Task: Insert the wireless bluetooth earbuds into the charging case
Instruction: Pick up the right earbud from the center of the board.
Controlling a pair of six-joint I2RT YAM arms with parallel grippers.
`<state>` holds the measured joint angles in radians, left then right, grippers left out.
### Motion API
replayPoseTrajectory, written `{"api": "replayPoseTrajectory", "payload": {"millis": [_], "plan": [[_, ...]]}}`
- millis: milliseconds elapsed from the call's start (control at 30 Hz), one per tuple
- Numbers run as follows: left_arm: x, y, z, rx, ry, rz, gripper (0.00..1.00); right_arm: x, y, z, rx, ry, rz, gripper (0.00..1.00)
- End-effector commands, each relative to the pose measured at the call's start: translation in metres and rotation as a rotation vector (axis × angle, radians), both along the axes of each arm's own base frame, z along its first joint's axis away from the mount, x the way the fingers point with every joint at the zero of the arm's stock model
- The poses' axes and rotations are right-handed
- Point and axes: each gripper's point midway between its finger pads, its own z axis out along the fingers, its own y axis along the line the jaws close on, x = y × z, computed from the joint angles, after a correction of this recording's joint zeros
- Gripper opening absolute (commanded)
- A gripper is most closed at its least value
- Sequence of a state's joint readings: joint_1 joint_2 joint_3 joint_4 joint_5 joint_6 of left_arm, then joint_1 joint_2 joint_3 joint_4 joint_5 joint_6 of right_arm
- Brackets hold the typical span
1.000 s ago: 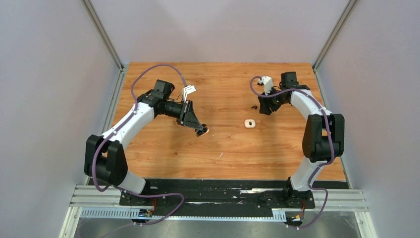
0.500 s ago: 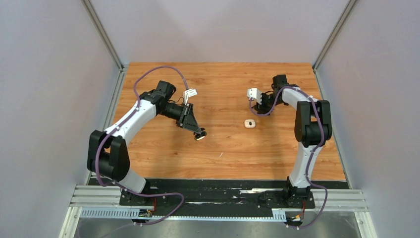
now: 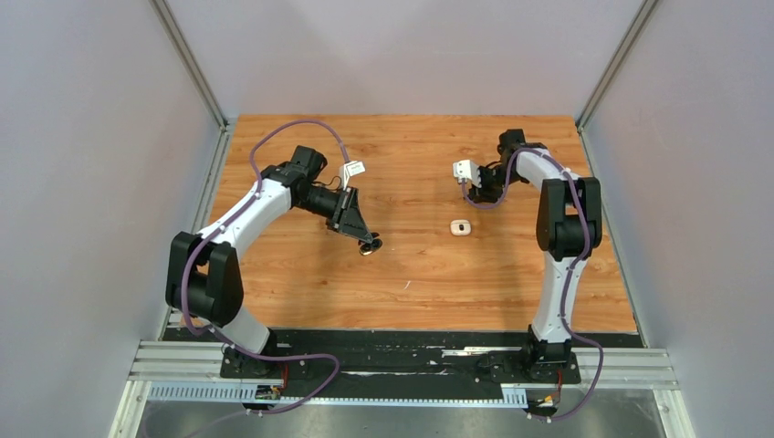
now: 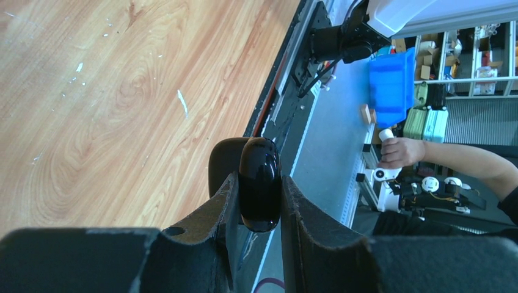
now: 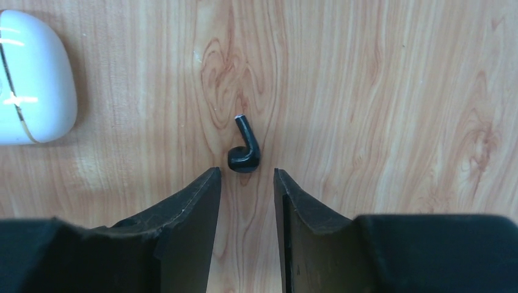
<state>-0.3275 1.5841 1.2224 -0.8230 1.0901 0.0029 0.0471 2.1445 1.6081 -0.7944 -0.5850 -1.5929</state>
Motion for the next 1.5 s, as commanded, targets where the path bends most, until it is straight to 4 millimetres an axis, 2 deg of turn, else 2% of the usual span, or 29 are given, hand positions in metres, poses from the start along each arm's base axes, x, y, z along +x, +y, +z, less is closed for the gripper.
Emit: {"api": "replayPoseTrajectory", "payload": {"millis": [0,433,767,1133,1367,1467], "plan": [[0.010,-0.007,0.013,-0.040,-0.057,-0.015,0.00,-0.022,0.000,-0.010,-0.005,0.120,0.053,0.39],[0.011,-0.008,0.010,-0.040,-0.031,-0.006,0.00,-0.019,0.012,-0.021,0.005,0.200,0.038,0.37],[0.010,-0.008,0.009,-0.040,-0.028,-0.005,0.00,-0.028,0.023,-0.030,-0.006,0.267,0.048,0.33],[0.010,-0.008,0.010,-0.044,-0.029,-0.004,0.00,-0.034,0.006,-0.037,-0.075,0.302,-0.004,0.34],[0.009,-0.008,0.010,-0.045,-0.034,-0.002,0.00,-0.036,0.006,-0.032,-0.067,0.358,-0.095,0.22],[0.012,-0.007,0.010,-0.031,-0.046,0.015,0.00,-0.041,0.010,-0.021,-0.043,0.436,-0.237,0.09]]}}
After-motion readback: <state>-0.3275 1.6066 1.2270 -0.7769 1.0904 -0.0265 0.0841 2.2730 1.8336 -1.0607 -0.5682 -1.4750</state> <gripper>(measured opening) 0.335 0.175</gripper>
